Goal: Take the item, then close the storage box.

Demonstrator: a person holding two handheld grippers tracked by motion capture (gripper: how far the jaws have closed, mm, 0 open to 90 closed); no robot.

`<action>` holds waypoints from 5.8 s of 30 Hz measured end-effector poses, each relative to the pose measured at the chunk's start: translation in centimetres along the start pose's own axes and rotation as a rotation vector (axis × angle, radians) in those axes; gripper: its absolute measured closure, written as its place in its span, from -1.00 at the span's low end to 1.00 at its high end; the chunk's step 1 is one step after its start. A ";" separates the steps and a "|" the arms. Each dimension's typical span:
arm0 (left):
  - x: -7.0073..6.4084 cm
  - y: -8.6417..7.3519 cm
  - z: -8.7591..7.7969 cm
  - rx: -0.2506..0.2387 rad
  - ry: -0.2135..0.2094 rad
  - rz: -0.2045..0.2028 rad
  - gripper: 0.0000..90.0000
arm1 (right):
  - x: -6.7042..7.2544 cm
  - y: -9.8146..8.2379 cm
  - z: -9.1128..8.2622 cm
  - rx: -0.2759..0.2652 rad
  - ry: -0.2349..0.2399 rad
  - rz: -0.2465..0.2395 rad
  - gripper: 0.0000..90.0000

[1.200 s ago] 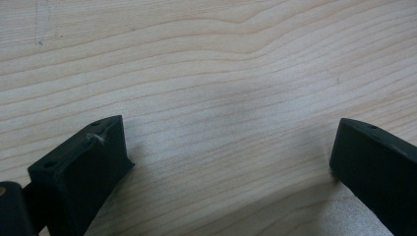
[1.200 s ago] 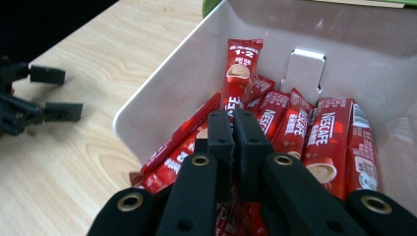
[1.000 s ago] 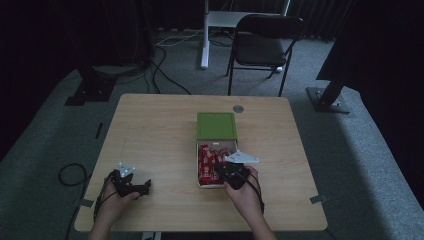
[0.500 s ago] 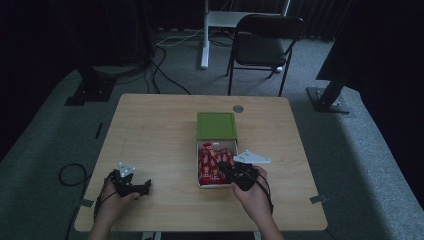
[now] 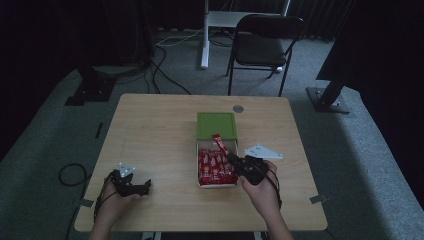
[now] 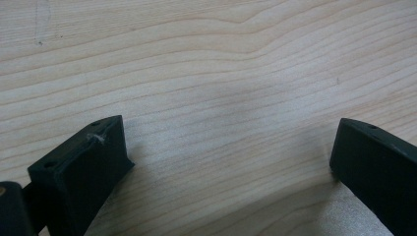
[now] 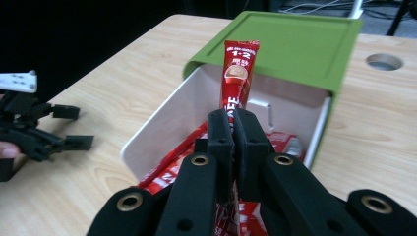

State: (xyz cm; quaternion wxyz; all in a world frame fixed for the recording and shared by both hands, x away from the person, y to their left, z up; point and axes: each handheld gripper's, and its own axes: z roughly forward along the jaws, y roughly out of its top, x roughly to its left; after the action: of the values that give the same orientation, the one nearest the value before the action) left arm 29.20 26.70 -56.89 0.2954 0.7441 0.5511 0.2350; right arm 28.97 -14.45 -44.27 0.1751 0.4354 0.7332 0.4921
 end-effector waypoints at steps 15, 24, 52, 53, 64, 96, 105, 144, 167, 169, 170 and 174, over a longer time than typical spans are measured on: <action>0.0 0.0 0.0 -0.002 0.000 -0.001 -0.96 | -3.4 0.1 -2.2 -0.047 -0.108 0.044 0.93; 0.0 0.0 0.0 -0.001 0.000 0.000 -0.96 | -5.8 -0.4 -3.5 -0.069 -0.171 0.077 0.93; 0.0 0.0 0.0 -0.003 0.000 0.002 -0.96 | -12.1 -4.7 -4.8 -0.059 -0.378 0.156 0.92; 0.0 0.0 0.0 -0.003 0.000 0.002 -0.96 | -12.4 -4.9 -4.8 -0.059 -0.386 0.162 0.92; 0.0 0.0 0.0 -0.001 0.000 0.004 -0.96 | -14.8 -7.2 -4.2 -0.021 -0.448 0.202 0.92; 0.0 0.0 0.0 -0.001 0.000 0.004 -0.96 | -18.3 -12.1 -2.7 0.106 -0.550 0.286 0.92; 0.0 0.0 0.0 -0.001 0.000 0.004 -0.96 | -18.3 -12.2 -2.5 0.137 -0.537 0.301 0.69; 0.0 0.0 0.0 0.000 0.000 0.005 -0.96 | -15.4 -11.6 0.1 0.149 -0.326 0.083 0.10; -3.1 1.2 -0.5 -0.049 -0.114 0.112 -0.96 | -12.7 -8.8 -0.3 0.032 -0.110 -0.045 -0.52; -3.9 1.7 -0.8 -0.073 -0.144 0.139 -0.96 | -12.2 -8.6 -0.3 0.034 -0.082 -0.065 -0.55; -4.4 1.9 -1.0 -0.087 -0.158 0.146 -0.96 | -12.1 -8.5 -0.3 0.035 -0.079 -0.066 -0.55; -5.9 2.7 -1.5 -0.122 -0.200 0.195 -0.96 | -11.4 -8.2 -0.4 0.028 -0.038 -0.085 -0.56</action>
State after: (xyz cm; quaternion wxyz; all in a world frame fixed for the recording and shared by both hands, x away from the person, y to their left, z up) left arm 28.36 20.75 -54.06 0.3693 0.7945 0.4286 0.2204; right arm 31.27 -25.02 -53.21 0.2038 0.4154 0.7544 0.4656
